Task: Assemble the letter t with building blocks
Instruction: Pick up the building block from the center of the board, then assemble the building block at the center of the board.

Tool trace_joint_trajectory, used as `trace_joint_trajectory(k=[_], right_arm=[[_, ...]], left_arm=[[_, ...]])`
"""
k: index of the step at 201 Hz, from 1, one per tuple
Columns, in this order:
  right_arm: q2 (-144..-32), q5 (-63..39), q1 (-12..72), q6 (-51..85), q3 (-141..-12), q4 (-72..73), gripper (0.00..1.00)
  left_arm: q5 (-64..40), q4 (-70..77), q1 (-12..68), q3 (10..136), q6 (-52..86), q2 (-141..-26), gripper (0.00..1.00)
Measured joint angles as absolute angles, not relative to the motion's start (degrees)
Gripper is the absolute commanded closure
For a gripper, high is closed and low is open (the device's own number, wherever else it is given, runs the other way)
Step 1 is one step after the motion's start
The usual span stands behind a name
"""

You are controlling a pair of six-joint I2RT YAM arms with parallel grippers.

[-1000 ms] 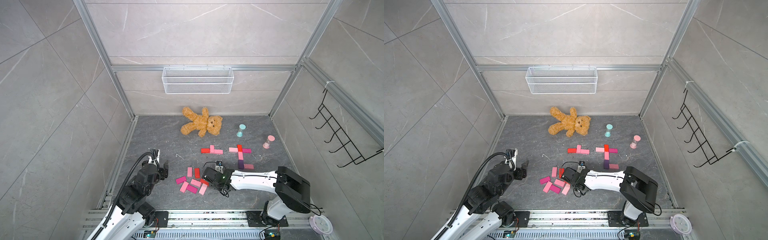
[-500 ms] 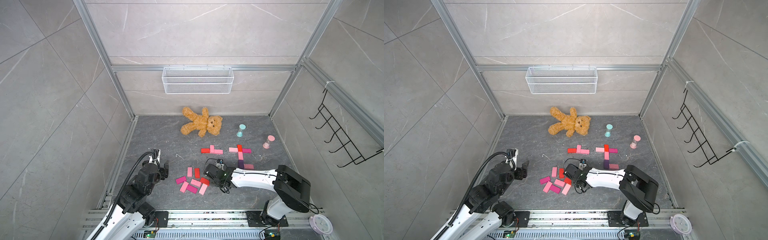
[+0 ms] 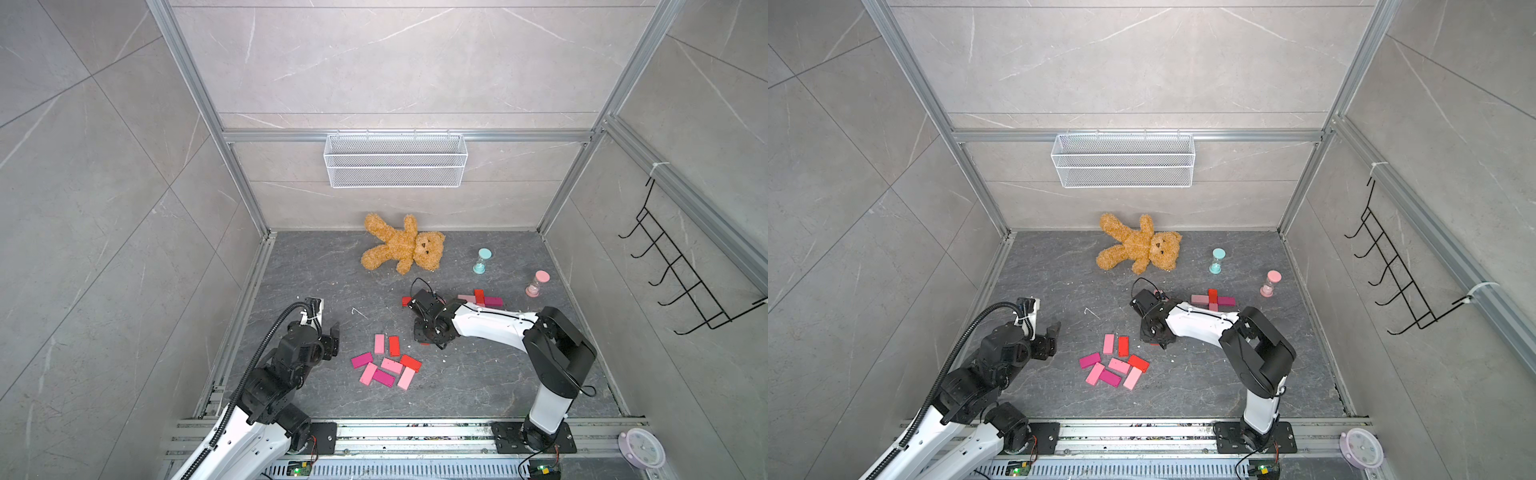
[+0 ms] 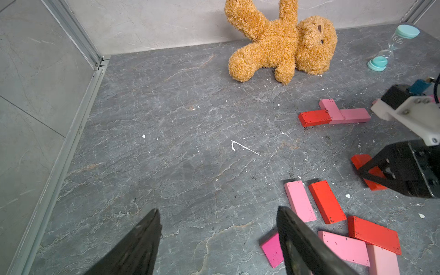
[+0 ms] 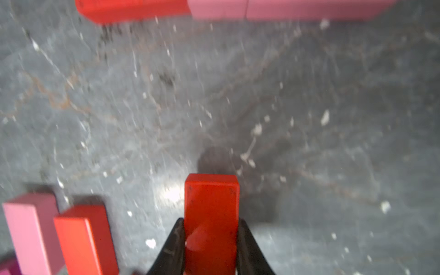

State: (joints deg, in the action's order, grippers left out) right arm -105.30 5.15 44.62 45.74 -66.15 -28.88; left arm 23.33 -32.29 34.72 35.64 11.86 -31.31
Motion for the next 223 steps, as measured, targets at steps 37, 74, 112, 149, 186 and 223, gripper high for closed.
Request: trace_joint_trajectory(k=[37, 74, 112, 149, 186, 223], right_arm=[[-108.7, 4.6, 43.2, 44.3, -69.7, -29.1, 0.83], [-110.1, 4.7, 42.1, 43.5, -71.3, -29.6, 0.82], [-112.3, 5.2, 41.2, 42.6, -74.5, -30.9, 0.8], [-112.9, 6.0, 40.8, 42.4, -75.5, -31.7, 0.77], [-113.1, 6.8, 40.3, 42.3, -75.7, -32.3, 0.76], [-113.2, 6.8, 40.0, 41.8, -75.8, -32.3, 0.75]], left_arm=[[22.3, -32.3, 34.7, 35.6, 12.3, -31.8, 0.21], [22.0, -32.3, 34.7, 35.6, 12.7, -31.8, 0.21], [21.9, -32.3, 34.7, 35.6, 12.7, -31.8, 0.21], [21.9, -32.3, 34.7, 35.6, 12.7, -31.8, 0.21], [21.9, -32.3, 34.7, 35.6, 12.7, -31.8, 0.21], [21.9, -32.3, 34.7, 35.6, 12.7, -31.7, 0.21]])
